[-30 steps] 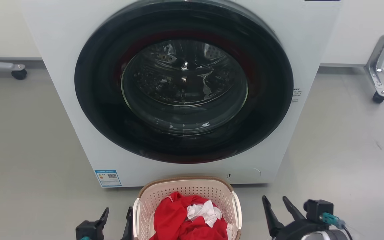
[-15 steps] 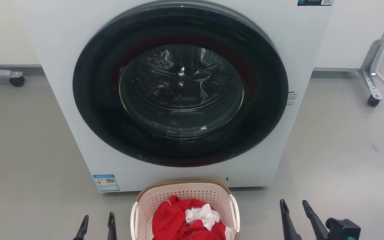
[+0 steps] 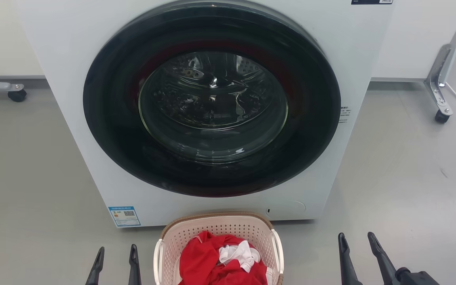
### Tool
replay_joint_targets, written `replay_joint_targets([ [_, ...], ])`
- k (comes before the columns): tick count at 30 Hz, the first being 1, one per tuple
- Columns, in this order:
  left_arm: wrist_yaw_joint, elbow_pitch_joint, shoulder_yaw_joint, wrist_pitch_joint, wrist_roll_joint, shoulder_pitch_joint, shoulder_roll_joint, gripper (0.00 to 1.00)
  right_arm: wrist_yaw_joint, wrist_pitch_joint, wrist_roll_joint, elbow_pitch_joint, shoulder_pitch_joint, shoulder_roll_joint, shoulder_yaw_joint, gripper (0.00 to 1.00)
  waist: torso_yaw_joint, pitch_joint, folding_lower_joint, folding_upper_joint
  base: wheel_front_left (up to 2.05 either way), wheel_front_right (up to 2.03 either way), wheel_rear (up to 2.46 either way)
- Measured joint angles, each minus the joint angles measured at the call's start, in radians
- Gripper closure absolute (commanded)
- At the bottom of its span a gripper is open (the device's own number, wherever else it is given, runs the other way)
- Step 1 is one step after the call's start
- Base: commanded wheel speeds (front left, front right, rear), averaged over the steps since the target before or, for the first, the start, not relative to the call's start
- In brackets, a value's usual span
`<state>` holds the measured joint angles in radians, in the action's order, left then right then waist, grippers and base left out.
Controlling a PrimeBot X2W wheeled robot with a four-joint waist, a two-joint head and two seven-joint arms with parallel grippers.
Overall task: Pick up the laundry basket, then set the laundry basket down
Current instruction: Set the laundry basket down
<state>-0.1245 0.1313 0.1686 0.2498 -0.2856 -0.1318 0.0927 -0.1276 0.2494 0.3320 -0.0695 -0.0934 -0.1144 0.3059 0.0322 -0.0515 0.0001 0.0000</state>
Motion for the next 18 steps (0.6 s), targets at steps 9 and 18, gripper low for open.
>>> replay_joint_targets([
  [9, 0.000, -0.039, -0.007, 0.000, 0.035, -0.006, -0.007, 0.00, 0.000, 0.000, -0.049, 0.067, -0.026, 0.012, -0.019, 0.00, 0.001, 0.008, 0.0000, -0.0001, 0.00, 0.00, 0.00],
  [18, 0.000, -0.051, -0.015, 0.000, 0.042, -0.020, -0.016, 0.00, 0.000, 0.000, -0.083, 0.098, -0.044, 0.020, -0.031, 0.00, 0.002, 0.016, 0.0000, 0.0000, 0.00, 0.00, 0.00],
])
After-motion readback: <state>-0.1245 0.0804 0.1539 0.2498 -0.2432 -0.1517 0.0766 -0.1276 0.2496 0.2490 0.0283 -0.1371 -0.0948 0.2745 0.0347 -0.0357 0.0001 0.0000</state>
